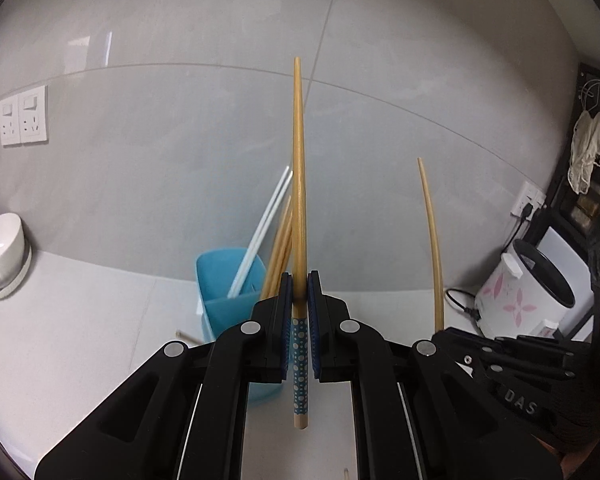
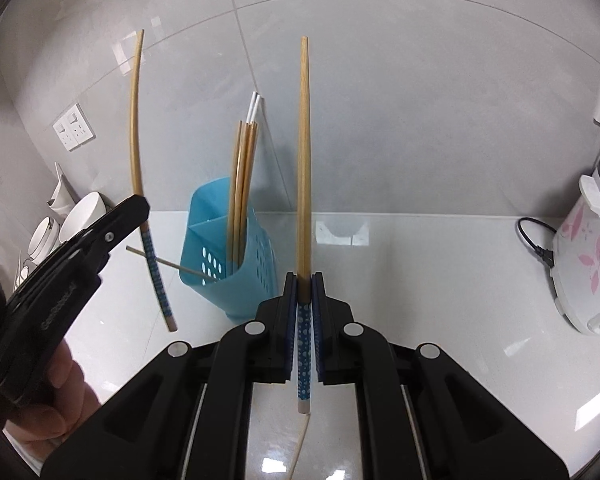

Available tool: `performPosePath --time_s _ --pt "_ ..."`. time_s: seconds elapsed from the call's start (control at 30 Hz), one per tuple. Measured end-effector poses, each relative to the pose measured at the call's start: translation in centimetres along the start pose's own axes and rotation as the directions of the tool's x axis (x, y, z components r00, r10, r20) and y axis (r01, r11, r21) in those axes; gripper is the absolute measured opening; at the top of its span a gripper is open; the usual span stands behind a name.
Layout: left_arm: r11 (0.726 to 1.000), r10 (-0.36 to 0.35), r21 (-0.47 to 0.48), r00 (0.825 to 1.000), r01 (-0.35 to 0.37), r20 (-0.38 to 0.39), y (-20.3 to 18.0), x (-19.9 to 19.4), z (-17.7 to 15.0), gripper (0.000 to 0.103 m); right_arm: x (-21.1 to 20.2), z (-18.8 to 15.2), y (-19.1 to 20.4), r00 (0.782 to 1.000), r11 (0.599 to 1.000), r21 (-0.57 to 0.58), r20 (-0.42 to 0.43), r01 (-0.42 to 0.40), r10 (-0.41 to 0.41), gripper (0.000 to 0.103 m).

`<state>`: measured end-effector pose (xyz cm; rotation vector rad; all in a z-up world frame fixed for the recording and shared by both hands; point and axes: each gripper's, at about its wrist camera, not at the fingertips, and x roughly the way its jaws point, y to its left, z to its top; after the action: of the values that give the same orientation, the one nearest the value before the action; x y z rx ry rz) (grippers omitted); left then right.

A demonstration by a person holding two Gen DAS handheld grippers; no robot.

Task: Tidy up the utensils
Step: 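Lower the left tool's chopstick into the blue holder and open the left tool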

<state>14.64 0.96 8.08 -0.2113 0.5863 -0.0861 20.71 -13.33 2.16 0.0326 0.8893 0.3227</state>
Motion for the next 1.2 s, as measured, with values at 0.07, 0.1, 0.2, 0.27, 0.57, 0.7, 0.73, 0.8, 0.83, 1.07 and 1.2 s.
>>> performPosePath --time_s 0.07,0.1,0.2,0.27,0.57,0.7,0.73,0.8,0.83,1.07,1.2 --pt "1.0 -0.001 0.004 1.0 0.001 0.025 0.1 0.7 0.2 0.007 0.3 0.3 -0.1 1.0 1.0 0.002 0.003 -0.007 0.007 0.007" --pt "1.0 -0.004 0.006 0.999 0.003 0.041 0.2 1.0 0.3 0.007 0.6 0.5 -0.1 1.0 1.0 0.005 0.003 -0.01 0.01 0.007" --pt "1.0 -0.013 0.016 0.996 0.012 0.085 0.2 2.0 0.6 0.007 1.4 0.7 -0.3 1.0 1.0 0.012 -0.004 -0.012 0.012 0.007" --pt "1.0 -0.012 0.026 0.994 0.01 0.109 0.1 2.7 0.6 0.007 1.8 0.7 -0.4 1.0 1.0 0.016 -0.011 -0.01 0.01 0.007" --pt "0.998 0.024 0.052 0.992 -0.031 0.127 0.8 5.3 -0.3 0.007 3.1 0.5 -1.3 0.999 0.999 0.039 -0.032 -0.002 0.003 0.007" --pt "0.997 0.044 0.056 0.991 -0.051 0.128 1.2 6.2 -0.9 0.007 3.3 0.4 -1.4 0.999 0.999 0.038 -0.037 -0.005 0.006 0.007" --pt "0.997 0.048 0.058 0.991 -0.055 0.129 1.3 6.4 -1.0 0.007 3.3 0.4 -1.4 0.999 0.999 0.038 -0.039 -0.005 0.006 0.007" --pt "0.995 0.059 0.07 0.99 -0.068 0.13 1.3 6.9 -1.3 0.007 3.4 0.4 -1.3 0.999 0.999 0.037 -0.042 -0.008 0.009 0.007" --pt "0.994 0.063 0.076 0.99 -0.073 0.129 1.3 7.1 -1.5 0.007 3.4 0.4 -1.4 0.999 0.999 0.036 -0.042 -0.008 0.009 0.007" --pt "0.991 0.09 0.092 0.992 -0.098 0.094 1.4 8.6 -2.6 0.007 3.5 0.4 -1.5 0.999 0.999 0.035 -0.044 -0.01 0.012 0.007" --pt "0.989 0.098 0.105 0.993 -0.105 0.068 1.4 9.4 -3.2 0.007 3.5 0.4 -1.4 0.999 0.999 0.035 -0.045 -0.012 0.014 0.007"
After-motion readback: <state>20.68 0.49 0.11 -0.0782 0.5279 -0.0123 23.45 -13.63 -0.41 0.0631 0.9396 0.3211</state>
